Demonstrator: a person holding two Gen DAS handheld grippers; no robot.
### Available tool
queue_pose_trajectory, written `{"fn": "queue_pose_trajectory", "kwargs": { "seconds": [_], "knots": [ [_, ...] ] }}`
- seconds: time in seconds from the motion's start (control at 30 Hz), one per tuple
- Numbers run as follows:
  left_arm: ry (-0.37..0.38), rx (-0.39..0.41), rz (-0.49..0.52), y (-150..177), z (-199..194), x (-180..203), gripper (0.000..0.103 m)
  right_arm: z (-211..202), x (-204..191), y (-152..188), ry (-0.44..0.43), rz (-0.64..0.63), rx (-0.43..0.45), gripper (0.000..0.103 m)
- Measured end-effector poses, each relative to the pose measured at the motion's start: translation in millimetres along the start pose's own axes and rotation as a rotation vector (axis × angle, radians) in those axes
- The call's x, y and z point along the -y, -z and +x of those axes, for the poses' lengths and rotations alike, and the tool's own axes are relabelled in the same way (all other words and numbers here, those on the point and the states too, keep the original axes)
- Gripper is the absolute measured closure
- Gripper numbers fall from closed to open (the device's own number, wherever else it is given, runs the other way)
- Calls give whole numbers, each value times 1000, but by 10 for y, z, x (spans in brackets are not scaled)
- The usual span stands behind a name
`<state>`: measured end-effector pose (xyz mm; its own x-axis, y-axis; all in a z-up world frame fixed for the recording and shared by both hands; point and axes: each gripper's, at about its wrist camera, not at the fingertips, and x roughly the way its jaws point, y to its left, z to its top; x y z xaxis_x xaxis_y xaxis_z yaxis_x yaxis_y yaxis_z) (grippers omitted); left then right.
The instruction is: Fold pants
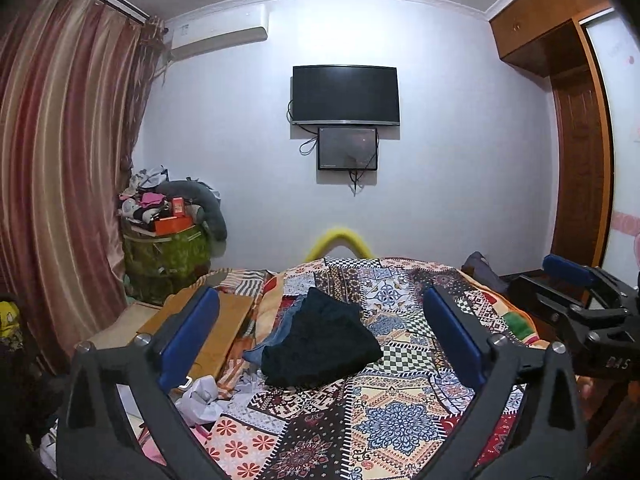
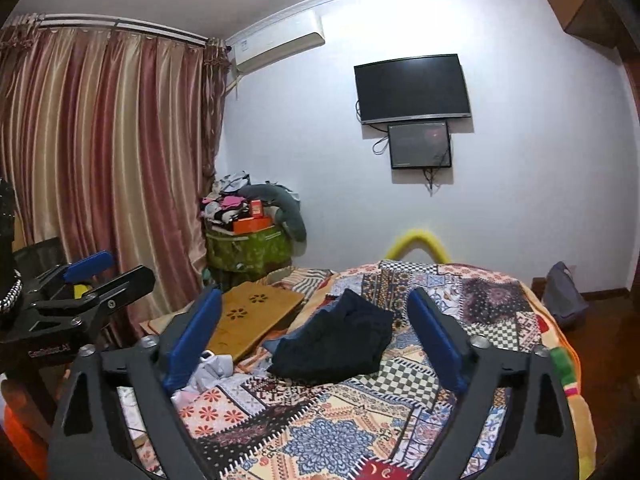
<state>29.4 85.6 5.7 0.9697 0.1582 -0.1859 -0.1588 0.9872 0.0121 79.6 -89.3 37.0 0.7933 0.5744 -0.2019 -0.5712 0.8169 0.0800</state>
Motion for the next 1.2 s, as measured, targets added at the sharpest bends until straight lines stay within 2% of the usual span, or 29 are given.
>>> {"fn": "queue_pose_trajectory", "kwargs": {
  "seconds": [0.4,1.2],
  "knots": [
    [24,-10,1,45,22,28,0,-151,28,88,17,13,11,1],
    [35,-35,-18,107,141,20,0,-187,71,109,32,31,-2,1]
  ]
}}
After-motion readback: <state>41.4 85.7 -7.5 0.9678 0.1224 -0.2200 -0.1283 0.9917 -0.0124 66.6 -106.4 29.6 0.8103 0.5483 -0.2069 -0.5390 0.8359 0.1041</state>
